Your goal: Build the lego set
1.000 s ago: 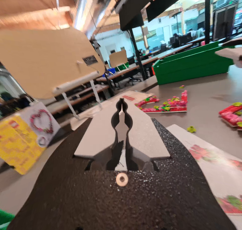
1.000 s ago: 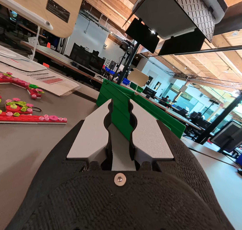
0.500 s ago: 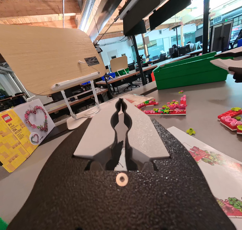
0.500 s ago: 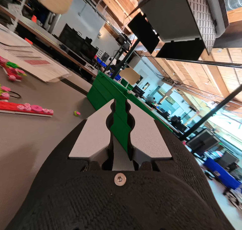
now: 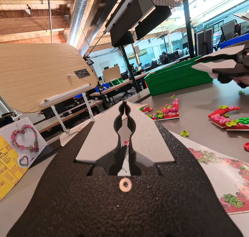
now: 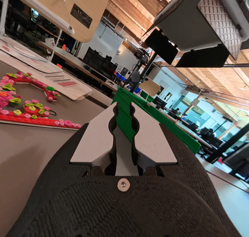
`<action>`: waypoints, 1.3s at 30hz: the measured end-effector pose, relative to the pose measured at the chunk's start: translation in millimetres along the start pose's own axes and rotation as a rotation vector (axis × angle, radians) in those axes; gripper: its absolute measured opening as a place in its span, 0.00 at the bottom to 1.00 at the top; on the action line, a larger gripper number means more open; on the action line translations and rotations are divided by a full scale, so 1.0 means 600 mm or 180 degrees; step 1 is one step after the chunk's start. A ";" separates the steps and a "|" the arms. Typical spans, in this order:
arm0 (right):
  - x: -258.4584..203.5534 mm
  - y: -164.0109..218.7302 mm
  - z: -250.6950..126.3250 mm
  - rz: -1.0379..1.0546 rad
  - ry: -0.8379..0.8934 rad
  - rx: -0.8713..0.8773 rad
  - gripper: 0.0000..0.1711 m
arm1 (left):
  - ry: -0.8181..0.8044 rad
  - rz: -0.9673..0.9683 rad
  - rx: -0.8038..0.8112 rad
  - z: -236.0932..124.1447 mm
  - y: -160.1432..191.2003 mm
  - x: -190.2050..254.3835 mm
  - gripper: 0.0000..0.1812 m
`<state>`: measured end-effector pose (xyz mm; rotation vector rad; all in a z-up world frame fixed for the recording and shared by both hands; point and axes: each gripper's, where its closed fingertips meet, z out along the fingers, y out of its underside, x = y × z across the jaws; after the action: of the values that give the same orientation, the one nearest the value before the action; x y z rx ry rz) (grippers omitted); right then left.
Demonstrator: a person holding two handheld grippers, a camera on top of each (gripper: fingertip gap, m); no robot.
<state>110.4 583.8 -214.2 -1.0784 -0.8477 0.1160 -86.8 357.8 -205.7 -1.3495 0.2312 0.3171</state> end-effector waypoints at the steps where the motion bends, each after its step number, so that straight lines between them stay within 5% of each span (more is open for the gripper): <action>1: 0.001 -0.007 -0.010 0.0107 0.0018 0.0038 0.08 | 0.0007 -0.0006 -0.0005 0.000 0.001 0.000 0.00; 9: -0.072 -0.108 -0.169 0.0459 -0.0680 0.0558 0.12 | 0.0068 -0.0117 -0.0010 0.002 0.004 0.001 0.00; 12: -0.060 -0.128 -0.238 0.1109 -0.0965 0.0693 0.12 | 0.0203 -0.0197 0.0041 0.002 0.000 0.010 0.00; 15: -0.092 -0.126 -0.287 0.1523 -0.1666 0.0343 0.14 | 0.0260 -0.0206 0.0089 0.001 -0.004 0.014 0.00; 19: -0.176 -0.093 -0.330 0.1757 -0.2551 -0.0796 0.16 | 0.0315 -0.0196 0.0087 0.001 -0.004 0.019 0.00; 26: -0.244 -0.052 -0.344 0.1392 -0.2856 -0.1644 0.20 | 0.0393 -0.0161 0.0045 -0.001 -0.002 0.028 0.00; 39: -0.258 -0.031 -0.329 0.1135 -0.2795 -0.1872 0.16 | 0.0324 -0.0029 0.0062 -0.001 -0.006 0.030 0.00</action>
<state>128.2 357.9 -323.7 -1.7702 -1.5179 0.7124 -68.9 358.3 -208.4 -1.3487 0.3123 0.2382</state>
